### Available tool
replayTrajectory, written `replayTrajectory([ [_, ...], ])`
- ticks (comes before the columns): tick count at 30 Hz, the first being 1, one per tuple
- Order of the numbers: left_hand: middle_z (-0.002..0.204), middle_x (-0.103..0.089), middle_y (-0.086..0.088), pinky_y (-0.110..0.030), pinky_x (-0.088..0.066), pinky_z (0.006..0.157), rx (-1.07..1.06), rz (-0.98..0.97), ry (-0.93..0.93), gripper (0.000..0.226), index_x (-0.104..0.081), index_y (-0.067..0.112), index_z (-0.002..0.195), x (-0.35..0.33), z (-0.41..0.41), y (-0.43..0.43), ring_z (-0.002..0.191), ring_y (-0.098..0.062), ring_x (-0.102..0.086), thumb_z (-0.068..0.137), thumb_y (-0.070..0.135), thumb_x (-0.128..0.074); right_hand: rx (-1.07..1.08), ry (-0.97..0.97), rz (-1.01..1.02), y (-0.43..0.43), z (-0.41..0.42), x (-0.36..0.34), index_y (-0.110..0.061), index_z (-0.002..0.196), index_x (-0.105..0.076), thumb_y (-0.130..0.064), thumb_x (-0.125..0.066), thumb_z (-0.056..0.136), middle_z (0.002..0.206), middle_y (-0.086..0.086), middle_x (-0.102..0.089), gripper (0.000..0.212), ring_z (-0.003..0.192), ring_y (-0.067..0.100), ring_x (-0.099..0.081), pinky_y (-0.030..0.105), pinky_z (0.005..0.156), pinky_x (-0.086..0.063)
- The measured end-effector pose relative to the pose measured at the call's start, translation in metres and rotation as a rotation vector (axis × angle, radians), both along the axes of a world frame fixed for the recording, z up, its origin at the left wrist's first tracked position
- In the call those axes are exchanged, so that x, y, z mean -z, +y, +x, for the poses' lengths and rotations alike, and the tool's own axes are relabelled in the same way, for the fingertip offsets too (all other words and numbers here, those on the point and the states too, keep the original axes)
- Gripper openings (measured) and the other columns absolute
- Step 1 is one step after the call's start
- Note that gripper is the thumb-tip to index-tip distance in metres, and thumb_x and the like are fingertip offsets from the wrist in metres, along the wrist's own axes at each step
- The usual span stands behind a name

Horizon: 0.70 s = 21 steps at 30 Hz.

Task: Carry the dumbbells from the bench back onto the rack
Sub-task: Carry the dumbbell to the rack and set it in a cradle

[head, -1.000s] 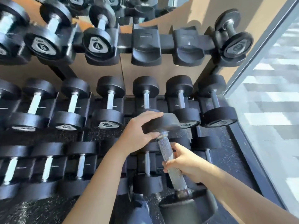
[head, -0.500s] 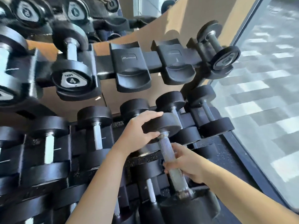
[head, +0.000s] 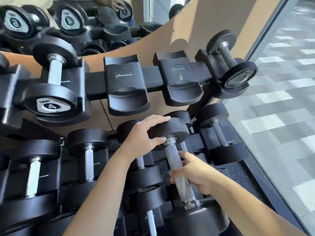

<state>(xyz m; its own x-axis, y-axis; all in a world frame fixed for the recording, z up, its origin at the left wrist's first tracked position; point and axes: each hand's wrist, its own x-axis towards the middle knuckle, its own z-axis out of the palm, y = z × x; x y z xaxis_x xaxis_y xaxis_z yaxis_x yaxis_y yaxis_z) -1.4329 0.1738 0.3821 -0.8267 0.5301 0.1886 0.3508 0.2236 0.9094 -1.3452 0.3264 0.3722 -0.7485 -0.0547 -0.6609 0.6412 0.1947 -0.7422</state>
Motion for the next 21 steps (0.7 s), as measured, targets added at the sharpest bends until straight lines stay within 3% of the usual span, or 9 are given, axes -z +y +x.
replayTrajectory([
  [4,0.116,-0.055,0.02,-0.012,-0.033,0.098,0.003,-0.028,0.009,0.059,-0.055,0.034,0.117,-0.004,-0.033,0.034,0.112,0.003,-0.048,0.072,-0.002,-0.07,-0.014,0.021,-0.022,0.036,-0.03,-0.007,-0.026,0.098,-0.045,0.006,-0.058,0.074,0.076,0.01,-0.065,0.043,0.07,0.021,-0.06,0.016,0.051,-0.041],
  [7,0.118,-0.055,0.018,-0.012,-0.031,0.1,-0.004,-0.017,0.038,0.06,-0.054,0.037,0.117,-0.008,-0.059,0.058,0.114,0.001,-0.047,0.073,0.0,-0.07,-0.004,0.066,-0.011,0.061,-0.057,-0.012,-0.018,0.105,-0.044,0.011,-0.057,0.076,0.077,0.009,-0.062,0.042,0.069,0.019,-0.062,0.024,0.062,-0.05],
  [11,0.118,-0.055,0.017,-0.008,-0.03,0.097,-0.024,0.017,0.088,0.06,-0.054,0.035,0.117,-0.017,-0.088,0.083,0.114,0.005,-0.046,0.072,-0.001,-0.07,-0.043,0.1,0.042,0.085,-0.089,-0.025,-0.022,0.102,-0.042,0.004,-0.06,0.079,0.074,0.001,-0.062,0.039,0.059,0.006,-0.062,0.01,0.046,-0.046],
  [15,0.118,-0.056,0.014,-0.016,-0.033,0.101,-0.041,0.022,0.107,0.059,-0.053,0.035,0.117,-0.028,-0.115,0.091,0.114,0.001,-0.048,0.074,-0.001,-0.068,-0.042,0.121,0.035,0.092,-0.118,-0.036,-0.019,0.101,-0.045,0.007,-0.06,0.075,0.078,0.006,-0.062,0.04,0.067,0.015,-0.063,0.024,0.062,-0.049],
  [17,0.116,-0.055,0.016,-0.012,-0.033,0.097,-0.053,0.019,0.121,0.059,-0.053,0.037,0.116,-0.035,-0.128,0.087,0.111,0.004,-0.048,0.074,-0.002,-0.068,-0.044,0.141,0.034,0.087,-0.133,-0.04,-0.012,0.108,-0.048,0.009,-0.06,0.073,0.08,0.011,-0.061,0.042,0.071,0.022,-0.061,0.034,0.071,-0.046],
  [21,0.117,-0.054,0.014,-0.02,-0.035,0.1,-0.104,-0.014,0.14,0.058,-0.053,0.035,0.117,-0.049,-0.15,0.066,0.112,0.001,-0.047,0.075,-0.002,-0.068,-0.028,0.146,-0.049,0.068,-0.161,-0.046,-0.008,0.115,-0.044,0.011,-0.057,0.077,0.075,0.012,-0.057,0.045,0.061,0.021,-0.059,0.035,0.067,-0.048],
])
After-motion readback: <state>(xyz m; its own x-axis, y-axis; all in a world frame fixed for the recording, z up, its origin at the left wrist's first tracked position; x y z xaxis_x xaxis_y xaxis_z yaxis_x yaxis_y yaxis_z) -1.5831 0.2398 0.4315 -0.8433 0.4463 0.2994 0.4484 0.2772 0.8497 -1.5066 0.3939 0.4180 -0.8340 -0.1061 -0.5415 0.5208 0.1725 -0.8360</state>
